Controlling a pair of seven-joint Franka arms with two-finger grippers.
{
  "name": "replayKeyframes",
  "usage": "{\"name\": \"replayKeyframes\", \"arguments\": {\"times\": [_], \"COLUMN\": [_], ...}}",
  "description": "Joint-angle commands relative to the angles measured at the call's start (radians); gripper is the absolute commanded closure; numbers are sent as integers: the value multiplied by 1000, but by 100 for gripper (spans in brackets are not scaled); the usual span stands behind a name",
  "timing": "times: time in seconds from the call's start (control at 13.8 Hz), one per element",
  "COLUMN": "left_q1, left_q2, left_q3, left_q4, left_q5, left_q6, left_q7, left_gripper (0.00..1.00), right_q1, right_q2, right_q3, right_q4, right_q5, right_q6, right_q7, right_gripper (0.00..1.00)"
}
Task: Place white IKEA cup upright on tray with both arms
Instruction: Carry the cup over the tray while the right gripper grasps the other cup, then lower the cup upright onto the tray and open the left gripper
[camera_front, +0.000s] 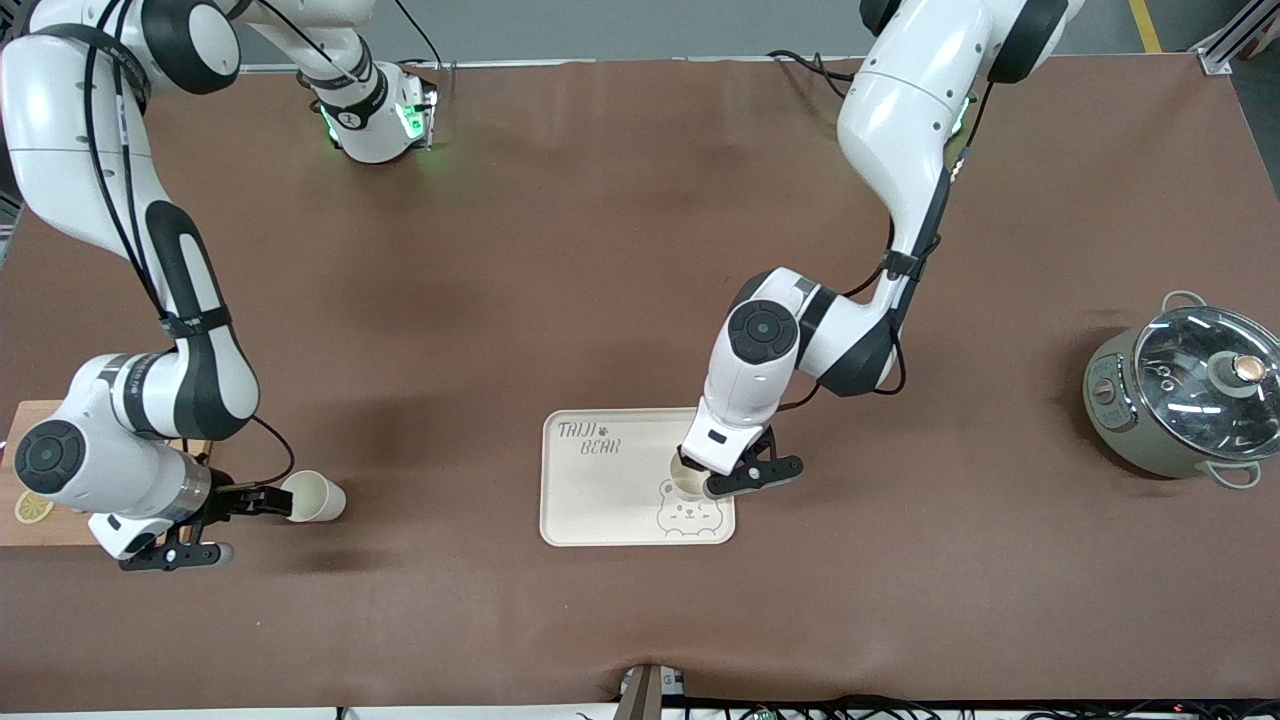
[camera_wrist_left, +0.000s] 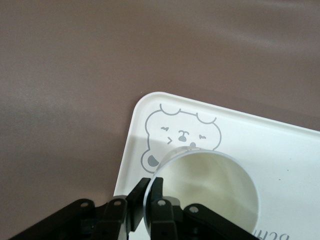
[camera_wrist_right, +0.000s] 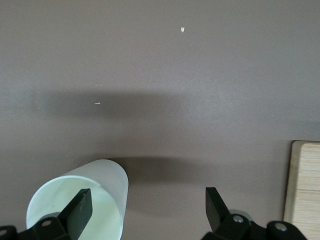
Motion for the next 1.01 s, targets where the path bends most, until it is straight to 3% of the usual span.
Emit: {"name": "replayKeyframes", "arguments": {"times": [0.0, 0.8, 0.87, 0.94], "left_q1": [-32, -89, -84, -95], "left_q2": [19, 67, 66, 64], "left_q3": [14, 19, 19, 40], "left_q4": [22, 5, 5, 8], "left_q5": [20, 20, 23, 49], "left_q6": [3, -12, -19, -29], "left_q7": [-48, -150, -148, -151], "left_gripper": [100, 100, 17, 0], "right_q1": [3, 12, 13, 17], "right_q2": [17, 39, 39, 39], "right_q3": [4, 7, 7, 7], "right_q4": [9, 9, 9, 9], "right_q5": [-11, -8, -8, -8], "right_q6": [1, 3, 3, 3], "right_q7": [-1, 4, 4, 5], "right_gripper": [0, 0, 0, 0]}}
